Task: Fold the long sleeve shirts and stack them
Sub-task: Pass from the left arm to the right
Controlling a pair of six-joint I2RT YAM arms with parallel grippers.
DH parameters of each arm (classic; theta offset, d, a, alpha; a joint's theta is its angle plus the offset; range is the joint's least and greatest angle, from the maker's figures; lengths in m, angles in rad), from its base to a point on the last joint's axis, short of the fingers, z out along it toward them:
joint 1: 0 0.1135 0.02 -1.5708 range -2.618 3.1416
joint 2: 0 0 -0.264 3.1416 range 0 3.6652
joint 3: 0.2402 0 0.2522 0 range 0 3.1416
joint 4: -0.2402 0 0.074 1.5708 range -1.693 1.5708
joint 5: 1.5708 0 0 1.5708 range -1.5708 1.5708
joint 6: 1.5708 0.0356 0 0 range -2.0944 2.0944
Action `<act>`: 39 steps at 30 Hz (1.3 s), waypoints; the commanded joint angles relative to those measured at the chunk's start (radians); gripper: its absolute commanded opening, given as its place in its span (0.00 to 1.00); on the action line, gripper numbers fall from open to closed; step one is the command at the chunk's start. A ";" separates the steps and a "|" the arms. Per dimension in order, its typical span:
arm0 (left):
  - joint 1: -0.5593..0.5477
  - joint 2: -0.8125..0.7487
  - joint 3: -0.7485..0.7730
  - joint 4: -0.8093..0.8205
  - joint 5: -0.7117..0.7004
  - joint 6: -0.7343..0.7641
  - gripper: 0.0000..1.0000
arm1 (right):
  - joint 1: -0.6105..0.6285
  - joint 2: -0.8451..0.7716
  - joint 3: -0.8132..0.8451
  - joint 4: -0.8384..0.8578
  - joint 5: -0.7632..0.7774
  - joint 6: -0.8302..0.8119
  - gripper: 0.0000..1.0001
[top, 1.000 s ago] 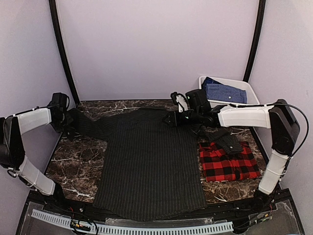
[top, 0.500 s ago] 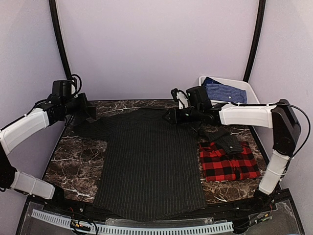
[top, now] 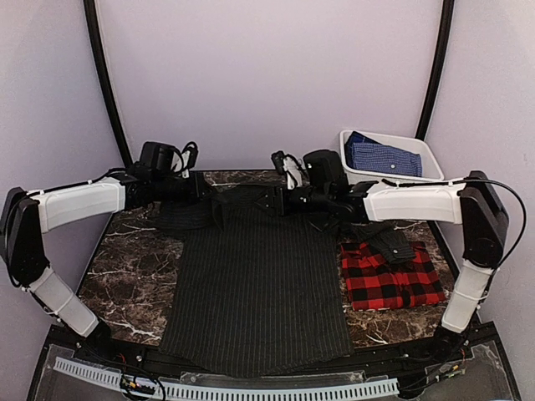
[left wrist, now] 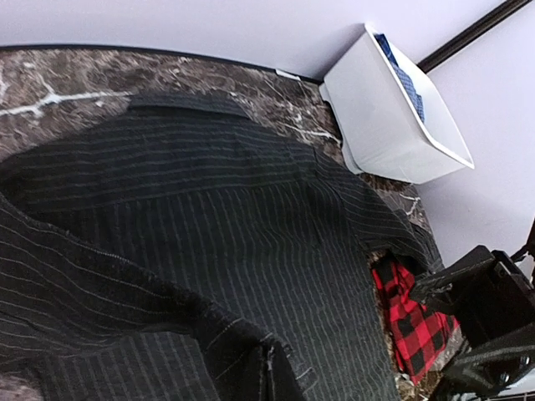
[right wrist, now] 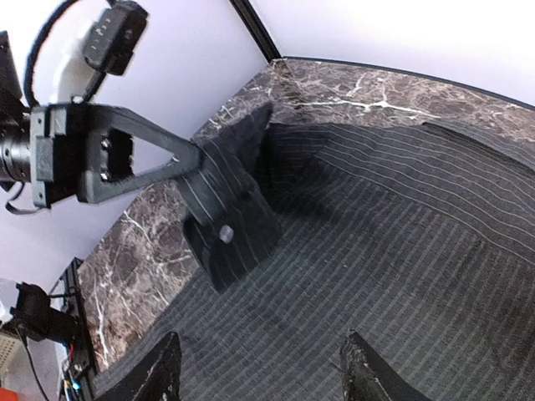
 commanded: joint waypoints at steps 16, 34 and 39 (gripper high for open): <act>-0.091 0.180 0.133 0.079 0.166 -0.235 0.00 | 0.142 0.191 0.097 0.114 0.309 0.020 0.84; -0.111 0.176 0.156 0.062 0.166 -0.233 0.00 | 0.137 0.263 0.187 0.073 0.386 0.033 0.28; -0.111 0.178 0.177 0.021 0.140 -0.221 0.13 | 0.129 0.236 0.152 0.064 0.397 0.033 0.00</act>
